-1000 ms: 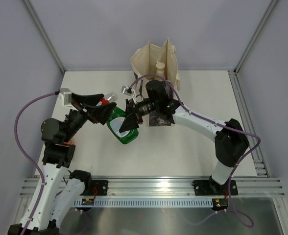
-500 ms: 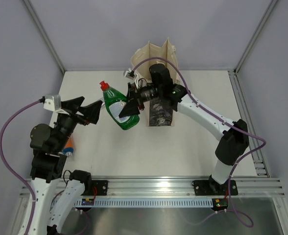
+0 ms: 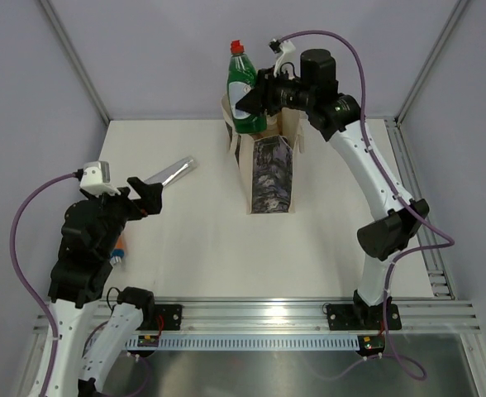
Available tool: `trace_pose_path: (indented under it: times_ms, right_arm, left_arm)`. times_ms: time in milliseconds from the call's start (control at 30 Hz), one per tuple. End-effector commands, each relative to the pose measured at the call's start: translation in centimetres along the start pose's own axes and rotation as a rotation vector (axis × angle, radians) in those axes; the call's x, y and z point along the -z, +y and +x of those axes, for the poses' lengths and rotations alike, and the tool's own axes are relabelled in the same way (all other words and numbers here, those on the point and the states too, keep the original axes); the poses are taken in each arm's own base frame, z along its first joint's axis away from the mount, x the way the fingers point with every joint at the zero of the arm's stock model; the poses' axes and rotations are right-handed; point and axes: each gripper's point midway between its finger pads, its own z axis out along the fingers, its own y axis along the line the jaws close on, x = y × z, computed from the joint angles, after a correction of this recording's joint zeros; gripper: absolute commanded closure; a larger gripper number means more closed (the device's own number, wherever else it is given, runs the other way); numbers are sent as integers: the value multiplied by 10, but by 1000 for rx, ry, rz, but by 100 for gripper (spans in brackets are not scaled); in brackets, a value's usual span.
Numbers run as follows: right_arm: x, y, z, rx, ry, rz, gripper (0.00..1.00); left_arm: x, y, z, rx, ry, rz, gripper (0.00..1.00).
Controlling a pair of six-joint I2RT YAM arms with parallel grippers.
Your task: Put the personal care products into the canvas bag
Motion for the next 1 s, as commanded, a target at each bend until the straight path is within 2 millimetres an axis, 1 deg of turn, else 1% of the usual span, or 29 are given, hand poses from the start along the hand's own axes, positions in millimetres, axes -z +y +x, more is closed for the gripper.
trace_pose_path:
  times_ms: [0,33,100,133,200,233,267,300,333,367,433,467,533,600,633,667,700,733,767,800,833,867,900,933,967]
  right_arm:
    - [24,-34,-71,43,-222,275,100]
    - [29,-56,-80,44,-260,390,100]
    - [31,-75,-82,83,-275,478,100]
    - [28,-93,-77,94,-272,540,100]
    - [26,-110,-65,128,-235,595,100]
    - [21,-120,-51,124,-200,610,100]
    - [19,-122,-44,131,-178,607,100]
    - [18,-124,-38,135,-160,600,100]
    - [14,-123,-24,146,-114,567,100]
    - [13,-120,-19,154,-95,548,100]
    - [10,-115,-2,164,-43,497,100]
    - [10,-116,4,198,-17,486,100]
    - [7,-116,22,207,42,451,96]
    - [6,-120,36,202,84,430,93]
    - [5,-122,46,187,117,416,92]
    - [4,-123,51,181,134,404,91]
    - [6,-127,54,173,146,400,90]
    - [3,-129,62,156,169,394,86]
    - [3,-131,65,150,178,394,83]
    - [4,-134,65,149,181,393,79]
    - [4,-135,70,145,197,391,63]
    - [3,-136,71,146,204,385,58]
    - [5,-138,70,148,207,377,52]
    - [4,-135,71,148,213,355,39]
    - [5,-136,71,145,215,349,33]
  left_arm:
    - [4,17,2,-8,25,-97,1]
    - [4,21,4,-11,30,-115,1]
    - [7,29,8,-13,37,-162,1]
    - [7,33,13,-15,48,-177,1]
    - [7,44,21,-11,71,-231,1]
    - [5,49,29,-14,98,-258,1]
    - [6,55,36,-18,126,-288,1]
    - [6,58,40,-17,141,-304,1]
    - [4,63,48,-23,175,-328,1]
    - [3,67,52,-28,187,-350,1]
    - [3,74,59,-34,215,-388,1]
    - [1,80,62,-44,229,-419,1]
    - [1,88,68,-57,257,-460,1]
    - [1,104,74,-73,275,-536,1]
    - [0,109,75,-81,279,-555,1]
    - [-1,114,78,-89,292,-574,1]
    - [0,124,82,-93,307,-613,1]
    - [-1,130,84,-95,315,-635,1]
    - [-2,141,88,-95,342,-665,1]
    - [-2,148,93,-91,363,-682,1]
    - [-3,153,96,-84,377,-691,1]
    - [-2,165,99,-52,394,-719,1]
    - [-5,171,106,-30,428,-738,1]
    - [-6,175,108,-12,440,-751,1]
    - [-7,180,111,27,445,-778,1]
